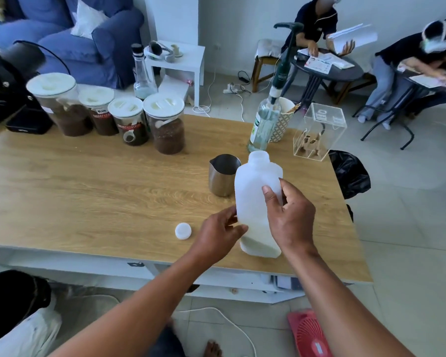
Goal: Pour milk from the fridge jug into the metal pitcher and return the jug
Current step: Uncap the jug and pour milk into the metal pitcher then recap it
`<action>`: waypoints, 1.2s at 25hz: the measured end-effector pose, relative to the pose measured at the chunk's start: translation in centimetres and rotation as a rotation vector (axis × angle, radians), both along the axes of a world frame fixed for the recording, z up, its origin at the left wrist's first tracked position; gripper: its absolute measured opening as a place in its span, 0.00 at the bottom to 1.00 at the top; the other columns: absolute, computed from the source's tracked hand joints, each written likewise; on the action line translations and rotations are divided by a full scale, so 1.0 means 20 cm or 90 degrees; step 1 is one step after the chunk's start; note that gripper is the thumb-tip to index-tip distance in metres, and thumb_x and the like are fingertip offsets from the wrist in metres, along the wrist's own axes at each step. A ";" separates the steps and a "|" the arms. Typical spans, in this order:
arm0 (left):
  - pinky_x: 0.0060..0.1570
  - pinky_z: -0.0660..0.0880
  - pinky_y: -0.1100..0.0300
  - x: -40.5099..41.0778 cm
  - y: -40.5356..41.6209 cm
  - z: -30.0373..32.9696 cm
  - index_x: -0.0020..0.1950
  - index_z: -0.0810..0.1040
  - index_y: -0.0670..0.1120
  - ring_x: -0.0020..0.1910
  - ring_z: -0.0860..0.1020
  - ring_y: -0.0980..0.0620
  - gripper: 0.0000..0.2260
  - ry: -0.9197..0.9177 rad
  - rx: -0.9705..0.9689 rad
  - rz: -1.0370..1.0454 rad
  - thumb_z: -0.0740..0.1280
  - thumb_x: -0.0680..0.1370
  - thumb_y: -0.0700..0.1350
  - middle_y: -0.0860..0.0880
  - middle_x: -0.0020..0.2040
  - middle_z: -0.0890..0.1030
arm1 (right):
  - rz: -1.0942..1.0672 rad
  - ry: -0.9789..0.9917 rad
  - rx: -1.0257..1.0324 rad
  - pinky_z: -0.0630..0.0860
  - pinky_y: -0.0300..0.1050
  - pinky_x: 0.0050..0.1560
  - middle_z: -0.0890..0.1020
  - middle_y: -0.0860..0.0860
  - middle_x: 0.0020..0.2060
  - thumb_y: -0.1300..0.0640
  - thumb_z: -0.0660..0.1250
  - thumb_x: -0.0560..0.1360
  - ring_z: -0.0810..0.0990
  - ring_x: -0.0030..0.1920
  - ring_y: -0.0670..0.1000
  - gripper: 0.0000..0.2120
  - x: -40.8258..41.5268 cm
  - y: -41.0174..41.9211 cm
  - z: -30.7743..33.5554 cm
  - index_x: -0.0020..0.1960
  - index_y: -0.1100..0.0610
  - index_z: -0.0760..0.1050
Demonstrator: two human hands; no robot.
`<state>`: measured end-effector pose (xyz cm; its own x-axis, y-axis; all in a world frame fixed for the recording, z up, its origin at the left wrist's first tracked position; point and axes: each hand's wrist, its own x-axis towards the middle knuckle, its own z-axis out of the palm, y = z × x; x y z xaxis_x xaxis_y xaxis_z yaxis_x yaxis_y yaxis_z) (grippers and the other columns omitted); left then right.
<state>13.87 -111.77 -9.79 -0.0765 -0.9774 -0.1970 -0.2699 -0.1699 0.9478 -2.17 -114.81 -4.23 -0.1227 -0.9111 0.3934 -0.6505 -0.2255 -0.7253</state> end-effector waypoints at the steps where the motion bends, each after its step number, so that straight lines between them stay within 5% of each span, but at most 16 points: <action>1: 0.65 0.78 0.51 -0.02 0.01 0.00 0.69 0.78 0.54 0.62 0.82 0.59 0.20 0.046 -0.003 0.006 0.71 0.78 0.45 0.57 0.61 0.85 | 0.014 0.034 0.010 0.63 0.41 0.34 0.70 0.44 0.30 0.51 0.68 0.81 0.67 0.31 0.46 0.13 0.00 -0.03 0.04 0.41 0.56 0.75; 5: 0.59 0.80 0.58 -0.03 -0.06 0.04 0.65 0.82 0.46 0.59 0.84 0.56 0.14 0.213 0.012 0.031 0.69 0.80 0.38 0.52 0.58 0.87 | 0.046 0.146 0.059 0.60 0.47 0.31 0.63 0.48 0.26 0.51 0.71 0.78 0.62 0.30 0.52 0.22 0.02 -0.19 0.14 0.33 0.57 0.64; 10: 0.57 0.82 0.54 -0.01 -0.16 0.05 0.64 0.82 0.44 0.57 0.85 0.50 0.12 0.340 0.121 0.053 0.69 0.81 0.38 0.50 0.55 0.88 | 0.059 0.239 0.148 0.60 0.46 0.31 0.64 0.48 0.24 0.50 0.73 0.76 0.63 0.29 0.53 0.26 0.07 -0.33 0.21 0.29 0.56 0.62; 16: 0.56 0.83 0.50 0.02 -0.27 0.04 0.61 0.83 0.42 0.54 0.87 0.46 0.10 0.393 0.179 0.032 0.69 0.81 0.39 0.47 0.53 0.88 | 0.036 0.342 0.238 0.58 0.44 0.28 0.65 0.48 0.26 0.49 0.73 0.75 0.67 0.34 0.55 0.26 0.13 -0.50 0.24 0.28 0.54 0.61; 19: 0.56 0.83 0.49 0.03 -0.29 0.02 0.58 0.84 0.41 0.53 0.87 0.44 0.08 0.415 0.210 0.020 0.70 0.80 0.39 0.45 0.53 0.88 | 0.052 0.395 0.290 0.65 0.47 0.33 0.70 0.50 0.29 0.48 0.72 0.75 0.72 0.40 0.57 0.20 0.14 -0.55 0.24 0.32 0.58 0.70; 21: 0.57 0.83 0.47 0.03 -0.31 0.01 0.57 0.84 0.39 0.54 0.86 0.42 0.08 0.436 0.234 0.018 0.71 0.79 0.39 0.43 0.52 0.88 | 0.063 0.424 0.308 0.65 0.47 0.35 0.69 0.50 0.28 0.49 0.72 0.75 0.71 0.42 0.57 0.21 0.15 -0.57 0.23 0.31 0.58 0.67; 27: 0.58 0.82 0.43 0.02 -0.35 0.01 0.57 0.81 0.33 0.53 0.86 0.38 0.11 0.495 0.293 0.026 0.71 0.79 0.40 0.38 0.52 0.87 | 0.063 0.460 0.356 0.69 0.47 0.37 0.75 0.54 0.31 0.50 0.72 0.75 0.74 0.40 0.57 0.18 0.18 -0.63 0.26 0.35 0.64 0.75; 30: 0.56 0.83 0.45 0.01 -0.36 0.02 0.60 0.79 0.31 0.53 0.86 0.38 0.14 0.527 0.316 0.027 0.72 0.79 0.40 0.37 0.52 0.87 | 0.078 0.465 0.386 0.66 0.46 0.34 0.72 0.54 0.30 0.52 0.73 0.74 0.71 0.35 0.56 0.21 0.19 -0.65 0.29 0.31 0.63 0.70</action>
